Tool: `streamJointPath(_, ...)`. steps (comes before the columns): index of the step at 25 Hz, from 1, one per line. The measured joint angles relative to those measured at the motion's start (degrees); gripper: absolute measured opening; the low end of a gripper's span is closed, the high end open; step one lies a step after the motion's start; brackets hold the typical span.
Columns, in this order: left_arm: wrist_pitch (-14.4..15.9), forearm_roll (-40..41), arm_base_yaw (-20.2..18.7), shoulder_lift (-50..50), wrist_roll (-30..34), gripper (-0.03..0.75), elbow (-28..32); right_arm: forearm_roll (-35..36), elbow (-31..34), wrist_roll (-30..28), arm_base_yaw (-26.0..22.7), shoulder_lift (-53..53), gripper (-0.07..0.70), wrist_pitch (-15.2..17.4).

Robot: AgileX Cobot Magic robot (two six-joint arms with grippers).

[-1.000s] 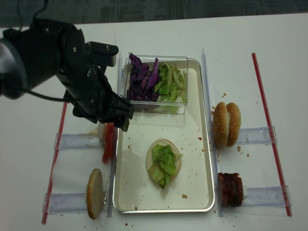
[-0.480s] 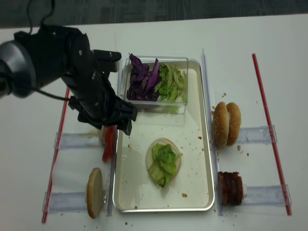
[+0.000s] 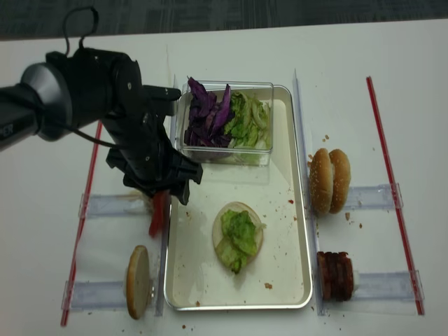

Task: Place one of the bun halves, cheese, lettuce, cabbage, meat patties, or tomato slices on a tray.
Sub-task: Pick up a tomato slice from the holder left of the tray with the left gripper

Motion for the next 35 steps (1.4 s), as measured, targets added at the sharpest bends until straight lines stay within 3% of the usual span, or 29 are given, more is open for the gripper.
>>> streamJointPath(7, -0.6, 0.2, -0.1, 0.2, 0.0, 0.426, 0.0, 0.0, 0.0, 0.0, 0.0, 0.0, 0.59, 0.0)
streamJointPath(19, -0.6, 0.5, -0.1, 1.4, 0.0, 0.412, 0.0, 0.0, 0.0, 0.0, 0.0, 0.0, 0.59, 0.0)
streamJointPath(35, -0.6, 3.3, -0.1, 1.4, -1.4, 0.258, 0.0, 0.0, 0.0, 0.0, 0.0, 0.0, 0.59, 0.0)
